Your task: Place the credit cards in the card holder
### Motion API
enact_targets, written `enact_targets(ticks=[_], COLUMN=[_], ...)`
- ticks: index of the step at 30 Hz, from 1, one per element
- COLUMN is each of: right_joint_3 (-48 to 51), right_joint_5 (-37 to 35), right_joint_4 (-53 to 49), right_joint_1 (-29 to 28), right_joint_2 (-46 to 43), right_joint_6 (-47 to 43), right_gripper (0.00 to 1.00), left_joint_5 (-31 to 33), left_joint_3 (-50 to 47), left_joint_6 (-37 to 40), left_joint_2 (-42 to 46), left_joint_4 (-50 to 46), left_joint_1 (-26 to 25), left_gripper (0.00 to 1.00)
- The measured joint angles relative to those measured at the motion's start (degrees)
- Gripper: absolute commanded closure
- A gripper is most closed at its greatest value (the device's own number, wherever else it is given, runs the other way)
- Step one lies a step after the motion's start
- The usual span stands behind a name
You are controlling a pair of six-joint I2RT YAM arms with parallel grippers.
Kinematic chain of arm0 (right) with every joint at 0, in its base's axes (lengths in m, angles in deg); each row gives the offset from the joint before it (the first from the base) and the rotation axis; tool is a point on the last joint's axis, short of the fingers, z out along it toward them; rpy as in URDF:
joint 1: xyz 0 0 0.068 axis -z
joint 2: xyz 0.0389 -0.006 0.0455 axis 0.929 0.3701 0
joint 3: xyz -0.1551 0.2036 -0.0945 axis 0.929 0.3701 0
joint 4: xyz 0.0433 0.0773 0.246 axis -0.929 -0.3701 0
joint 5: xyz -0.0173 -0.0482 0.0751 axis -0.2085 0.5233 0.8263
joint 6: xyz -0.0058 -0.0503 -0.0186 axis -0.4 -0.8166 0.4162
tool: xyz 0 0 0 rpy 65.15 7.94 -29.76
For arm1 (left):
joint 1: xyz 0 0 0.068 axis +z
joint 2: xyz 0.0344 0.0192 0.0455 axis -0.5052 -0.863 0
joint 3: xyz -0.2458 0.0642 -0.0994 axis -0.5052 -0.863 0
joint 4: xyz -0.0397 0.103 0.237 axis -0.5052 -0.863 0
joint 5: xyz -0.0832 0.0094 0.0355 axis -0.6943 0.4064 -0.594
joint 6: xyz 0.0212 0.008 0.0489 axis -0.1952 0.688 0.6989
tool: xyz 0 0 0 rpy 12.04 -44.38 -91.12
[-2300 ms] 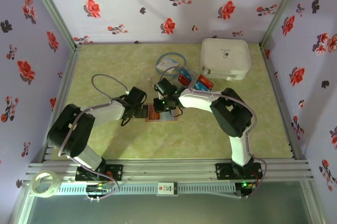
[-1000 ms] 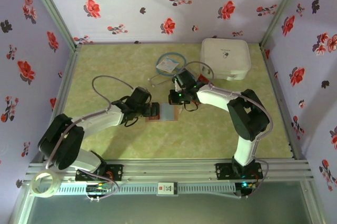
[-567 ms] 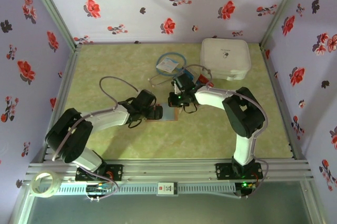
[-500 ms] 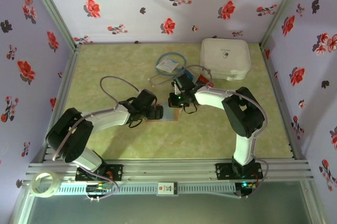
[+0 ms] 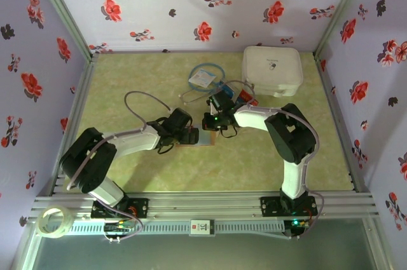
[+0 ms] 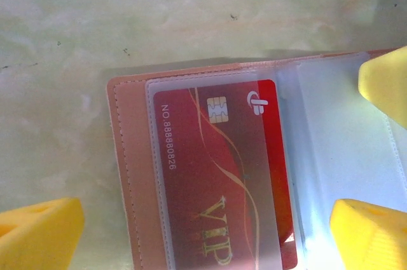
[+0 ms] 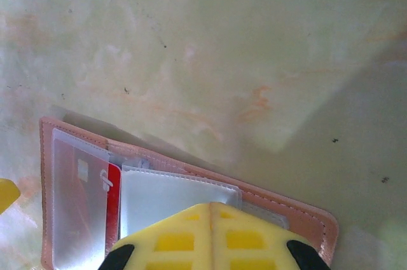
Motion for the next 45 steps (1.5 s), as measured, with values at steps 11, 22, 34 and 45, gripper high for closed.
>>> enact_targets(ticks=[11,22,34,45], right_joint_3=[0.04,0.04,0.04,0.79], right_joint_5=[0.94,1.14,1.16,0.28], right_joint_4=[1.46,1.66,1.64,1.11], right_joint_1=[-0.66,-0.98,-0.98,-0.20], right_joint_2=[0.63,0.63,0.63,-4.63], right_joint_6=[1.22,1.25,1.95,2.58], right_gripper=[1.00,1.00,0.92,0.66], left_joint_5=[0.02,0.28,2.51,3.30], left_joint_3=[0.11,0.33,0.39,0.24], left_joint_6=[0.00,0.02,1.11,1.09], left_joint_2=[-0.31,-0.96,-3.67,-3.80], left_joint_4=[0.22,1.22,1.40,1.84], left_joint_1=[-0.39,-0.85,-1.60,-1.88], left_gripper=[0.00,0.00,0.00,0.00])
